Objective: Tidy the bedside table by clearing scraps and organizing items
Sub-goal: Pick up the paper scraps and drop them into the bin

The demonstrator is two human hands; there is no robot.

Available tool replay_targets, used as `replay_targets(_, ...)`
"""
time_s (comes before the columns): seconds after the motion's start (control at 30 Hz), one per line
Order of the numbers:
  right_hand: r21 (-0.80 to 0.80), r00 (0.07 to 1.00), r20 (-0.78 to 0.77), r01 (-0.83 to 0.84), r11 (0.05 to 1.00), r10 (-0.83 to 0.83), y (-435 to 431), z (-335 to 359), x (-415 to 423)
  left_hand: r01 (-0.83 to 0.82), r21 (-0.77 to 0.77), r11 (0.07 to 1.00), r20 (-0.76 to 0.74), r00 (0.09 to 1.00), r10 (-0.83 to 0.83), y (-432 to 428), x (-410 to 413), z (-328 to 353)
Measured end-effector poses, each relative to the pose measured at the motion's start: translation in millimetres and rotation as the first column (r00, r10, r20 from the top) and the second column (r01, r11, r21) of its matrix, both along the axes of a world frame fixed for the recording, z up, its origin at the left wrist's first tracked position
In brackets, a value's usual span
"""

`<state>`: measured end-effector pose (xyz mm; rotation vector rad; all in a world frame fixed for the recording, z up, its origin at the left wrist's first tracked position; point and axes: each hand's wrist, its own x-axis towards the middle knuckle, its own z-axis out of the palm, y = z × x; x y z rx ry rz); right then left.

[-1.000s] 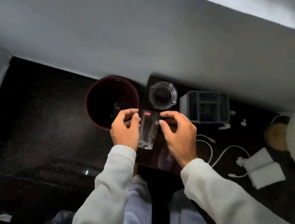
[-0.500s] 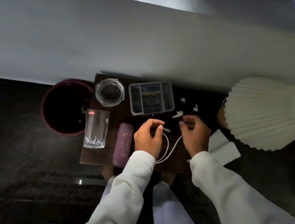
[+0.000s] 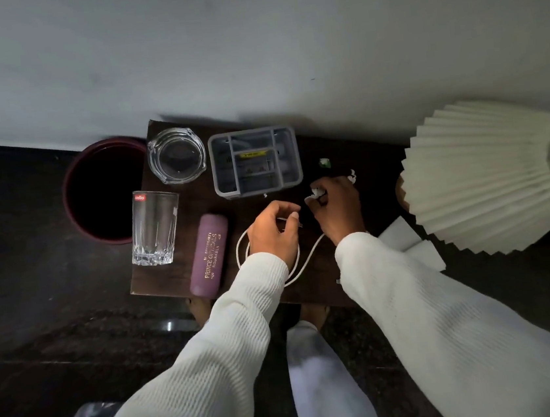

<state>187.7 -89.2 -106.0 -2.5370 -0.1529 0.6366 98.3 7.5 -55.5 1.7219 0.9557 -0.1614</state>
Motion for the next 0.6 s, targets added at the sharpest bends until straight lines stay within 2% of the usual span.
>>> replay_targets(0.2, 0.005, 1.000, -0.013, -0.002, 1.000, 0.002, -8, 0, -5, -0.027, -0.038, 0.999, -0.031, 0.999, 0.026, -1, -1, -4)
replay_targets(0.47, 0.303, 0.991, -0.026, 0.136, 0.943, -0.135, -5, 43, -41, -0.012, -0.052, 0.999, 0.028, 1.000, 0.014, 2, -10, 1)
replay_targets(0.6, 0.404, 0.983, -0.054, 0.184, 0.896, -0.178, 11, 60, -56, -0.068, -0.086, 0.994, 0.079, 0.994, 0.075, 12, -18, 4)
